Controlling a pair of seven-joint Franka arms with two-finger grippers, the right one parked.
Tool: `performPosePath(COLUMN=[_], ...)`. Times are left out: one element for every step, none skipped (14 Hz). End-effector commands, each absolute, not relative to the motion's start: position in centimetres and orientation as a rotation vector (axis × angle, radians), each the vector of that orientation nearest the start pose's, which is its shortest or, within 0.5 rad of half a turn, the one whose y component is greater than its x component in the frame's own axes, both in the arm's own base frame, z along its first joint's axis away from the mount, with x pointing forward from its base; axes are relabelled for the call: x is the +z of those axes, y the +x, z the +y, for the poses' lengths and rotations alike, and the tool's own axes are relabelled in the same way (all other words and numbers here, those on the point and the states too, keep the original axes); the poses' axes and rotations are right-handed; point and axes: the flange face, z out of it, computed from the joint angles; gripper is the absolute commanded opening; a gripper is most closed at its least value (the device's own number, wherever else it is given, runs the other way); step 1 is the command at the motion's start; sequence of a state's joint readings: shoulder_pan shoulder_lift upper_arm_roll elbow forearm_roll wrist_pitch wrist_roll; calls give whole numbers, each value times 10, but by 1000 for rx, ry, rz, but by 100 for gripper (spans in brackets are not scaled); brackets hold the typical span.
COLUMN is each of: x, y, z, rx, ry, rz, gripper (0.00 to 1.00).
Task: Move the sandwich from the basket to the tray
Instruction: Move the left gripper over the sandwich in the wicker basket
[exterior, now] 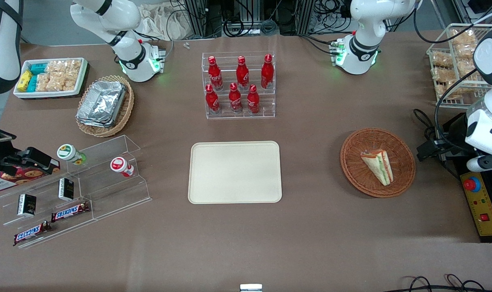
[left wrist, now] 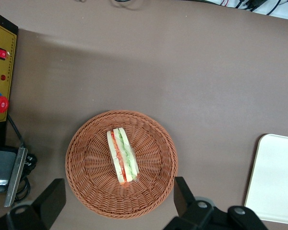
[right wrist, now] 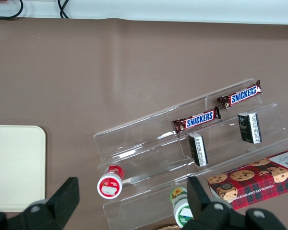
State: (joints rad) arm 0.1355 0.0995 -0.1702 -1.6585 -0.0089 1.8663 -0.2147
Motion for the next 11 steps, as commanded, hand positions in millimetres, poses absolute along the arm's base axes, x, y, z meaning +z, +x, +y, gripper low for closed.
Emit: performPosePath(x=[556,555,557,554,550,544,536,523,510,499,486], y=[606,606,606,607,608,609,610,607,605,602,597], z=[-18,-19,-18,-19,-22,-22,-21,-21,-21,-21,-21], rx=[-136,-131,-137,-130,-114,-95,-67,-27,-5,24,52], ry=[-3161,-3161,-3166,-3166,-3162,-3152,-3123,-3096,-3084,-3077,-3065], rz=[-277,-279,-291,-301,-337,-441,-626,-734,-762,-776,-798], gripper=[100,100,100,100,100,100,100,100,100,100,100])
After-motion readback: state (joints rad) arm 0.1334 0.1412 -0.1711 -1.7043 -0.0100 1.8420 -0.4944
